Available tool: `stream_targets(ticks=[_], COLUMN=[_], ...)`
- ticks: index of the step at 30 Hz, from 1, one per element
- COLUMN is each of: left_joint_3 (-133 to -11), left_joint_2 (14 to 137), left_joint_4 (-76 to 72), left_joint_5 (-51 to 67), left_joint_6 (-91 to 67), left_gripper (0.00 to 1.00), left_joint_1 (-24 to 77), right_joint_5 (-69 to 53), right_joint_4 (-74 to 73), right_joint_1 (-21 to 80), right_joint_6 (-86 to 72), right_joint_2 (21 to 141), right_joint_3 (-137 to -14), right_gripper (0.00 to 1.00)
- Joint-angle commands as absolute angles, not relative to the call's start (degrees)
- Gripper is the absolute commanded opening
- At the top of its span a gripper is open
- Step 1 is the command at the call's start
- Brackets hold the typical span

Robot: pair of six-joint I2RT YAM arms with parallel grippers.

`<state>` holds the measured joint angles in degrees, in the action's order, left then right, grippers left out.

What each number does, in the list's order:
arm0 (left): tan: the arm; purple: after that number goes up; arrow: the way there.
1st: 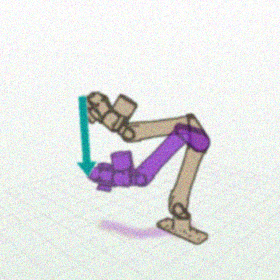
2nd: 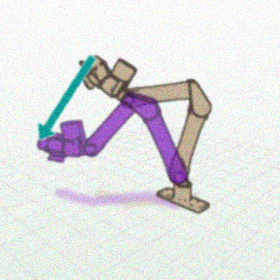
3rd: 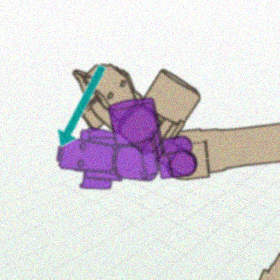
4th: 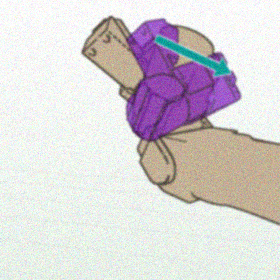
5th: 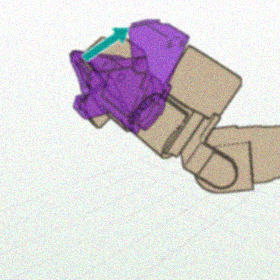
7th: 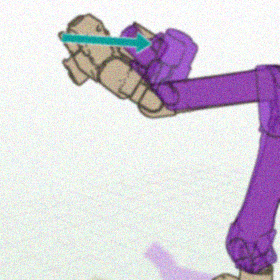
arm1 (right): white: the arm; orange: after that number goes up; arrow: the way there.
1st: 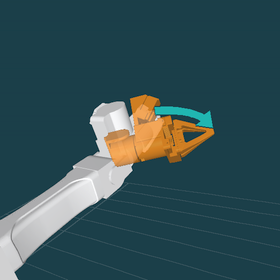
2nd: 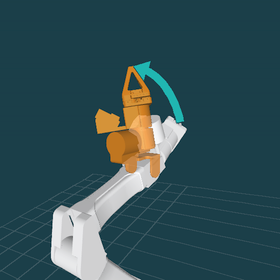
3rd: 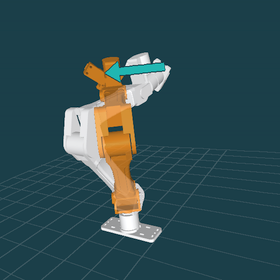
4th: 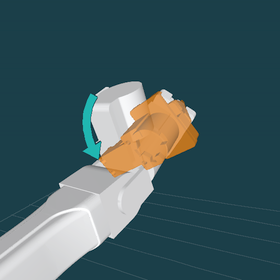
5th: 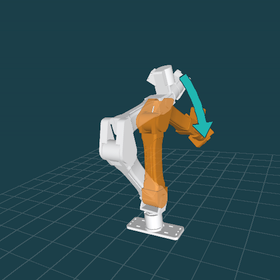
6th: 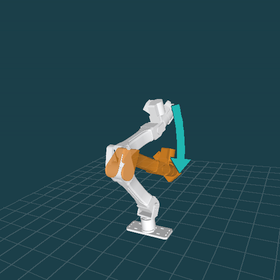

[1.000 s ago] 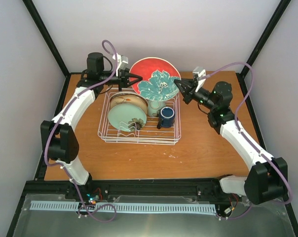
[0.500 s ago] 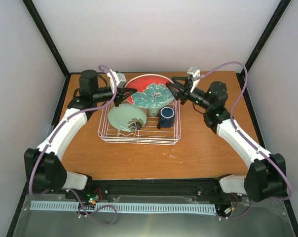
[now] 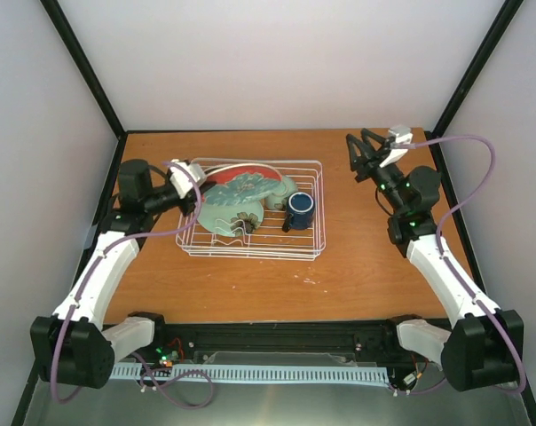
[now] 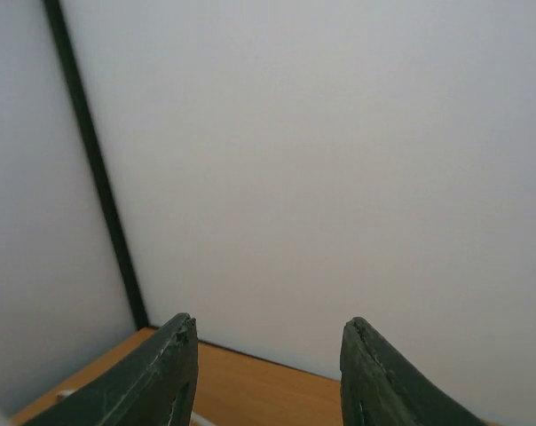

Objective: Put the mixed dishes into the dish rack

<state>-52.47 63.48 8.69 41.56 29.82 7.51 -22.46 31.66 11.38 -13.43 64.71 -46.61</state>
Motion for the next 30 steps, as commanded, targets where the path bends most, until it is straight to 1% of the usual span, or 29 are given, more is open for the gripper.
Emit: stream_targets(ticks=[1,4,9,12,18,19,26,30], left_joint_3=[-52.2,-55.5,-60.8,-62.0,-59.0,-58.9,-61.2,-61.1], left_joint_2=[58.8,61.3,65.6,67.3,67.2,67.3,68.0,68.3], left_joint_4=[3.1,7.0,13.1,15.7,7.9,8.5,18.7,20.9], left_joint_5=[53.4,61.5,70.2,73.0,77.4,78.3,74.8,73.5], left_joint_6=[40.5,41.4,44.2,45.8,40.5,40.8,48.4,50.4], left_gripper=[0.01,0.01,0.01,0.01,0.00,0.01,0.01,0.01], left_joint_1=[0.7,-3.5,-4.0,-4.0,-4.0,-4.0,-4.0,-4.0], right_joint_5=[-20.2,-22.2,-23.7,-24.3,-24.9,-25.0,-25.9,-26.3], right_joint_4=[36.4,38.9,41.0,41.5,43.4,43.5,43.5,44.1], right_joint_1=[7.6,6.1,5.8,5.5,5.3,5.3,5.2,5.2], right_joint_6=[-19.1,-21.8,-23.4,-24.1,-25.7,-25.9,-26.3,-26.9], right_joint_2=[65.1,67.1,70.7,72.5,74.9,75.2,77.2,78.2], right_joint_3=[-44.7,-44.1,-44.0,-44.0,-43.8,-43.8,-44.5,-44.6], right_gripper=[0.43,0.42,0.41,0.39,0.37,0.37,0.36,0.36])
